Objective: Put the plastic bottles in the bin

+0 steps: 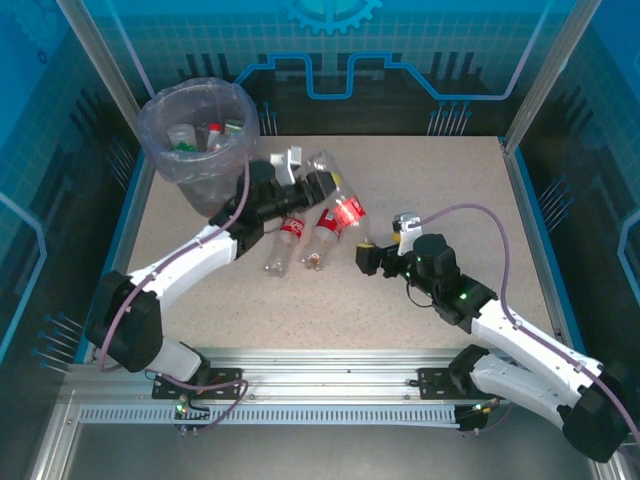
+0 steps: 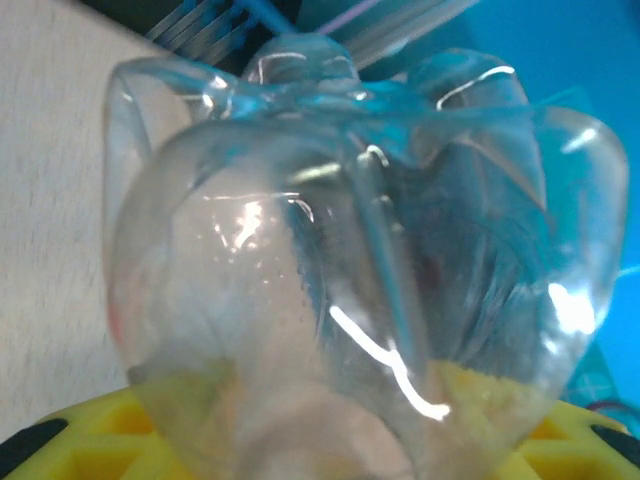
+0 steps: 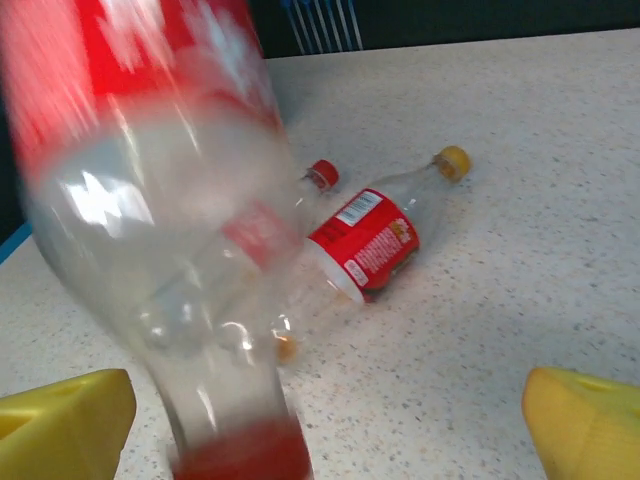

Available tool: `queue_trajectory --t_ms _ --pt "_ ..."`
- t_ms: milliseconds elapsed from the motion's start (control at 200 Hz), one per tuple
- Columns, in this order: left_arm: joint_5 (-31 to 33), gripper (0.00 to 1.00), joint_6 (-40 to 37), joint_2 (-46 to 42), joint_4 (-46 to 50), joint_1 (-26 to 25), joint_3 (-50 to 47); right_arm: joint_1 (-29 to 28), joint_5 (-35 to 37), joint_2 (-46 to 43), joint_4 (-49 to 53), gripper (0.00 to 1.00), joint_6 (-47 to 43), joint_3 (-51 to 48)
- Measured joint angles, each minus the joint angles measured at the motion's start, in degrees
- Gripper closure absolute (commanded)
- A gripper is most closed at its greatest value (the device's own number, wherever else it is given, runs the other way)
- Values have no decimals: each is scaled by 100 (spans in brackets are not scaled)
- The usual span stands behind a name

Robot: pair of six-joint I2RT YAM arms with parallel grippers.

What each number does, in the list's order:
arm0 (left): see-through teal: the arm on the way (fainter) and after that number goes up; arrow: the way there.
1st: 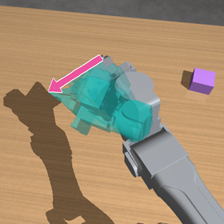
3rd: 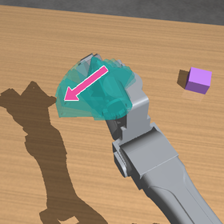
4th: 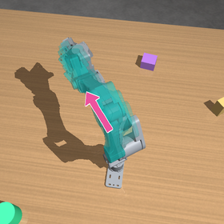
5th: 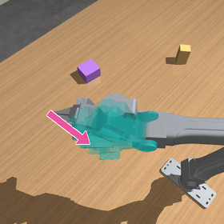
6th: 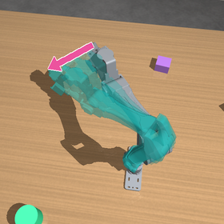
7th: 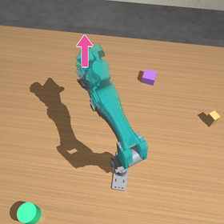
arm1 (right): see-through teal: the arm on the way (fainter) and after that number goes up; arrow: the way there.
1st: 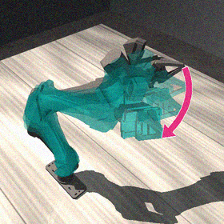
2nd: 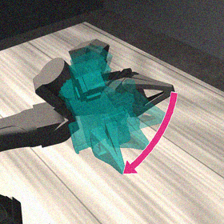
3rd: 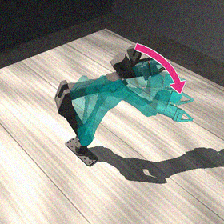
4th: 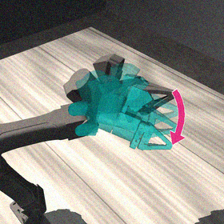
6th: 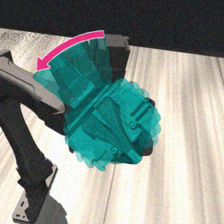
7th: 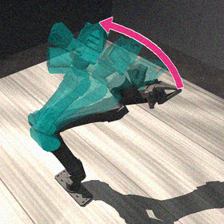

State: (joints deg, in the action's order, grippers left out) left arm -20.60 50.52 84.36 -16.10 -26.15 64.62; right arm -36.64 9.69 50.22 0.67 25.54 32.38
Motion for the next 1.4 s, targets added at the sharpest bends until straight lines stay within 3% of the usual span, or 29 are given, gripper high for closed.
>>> queue_trajectory --t_ms 310,535,725,1046,1281,1401 --pt "411 59 -680 -271 800 1700 1759 9 61 -317 356 0 146 -533" --pt "1073 62 -719 -243 1023 3010 2264 13 83 -459 452 0 149 -577" --pt "1510 62 -669 302 1274 3733 2726 35 81 -588 623 0 146 -647" --pt "1801 58 -275 1587 1733 4026 3429 35 81 -828 918 1 140 -649" --pt "2044 57 -247 1829 1884 3897 3432 35 79 -874 1047 1 107 -649" --pt "2124 51 -269 1884 1882 3821 3473 35 76 -863 1054 1 98 -649"
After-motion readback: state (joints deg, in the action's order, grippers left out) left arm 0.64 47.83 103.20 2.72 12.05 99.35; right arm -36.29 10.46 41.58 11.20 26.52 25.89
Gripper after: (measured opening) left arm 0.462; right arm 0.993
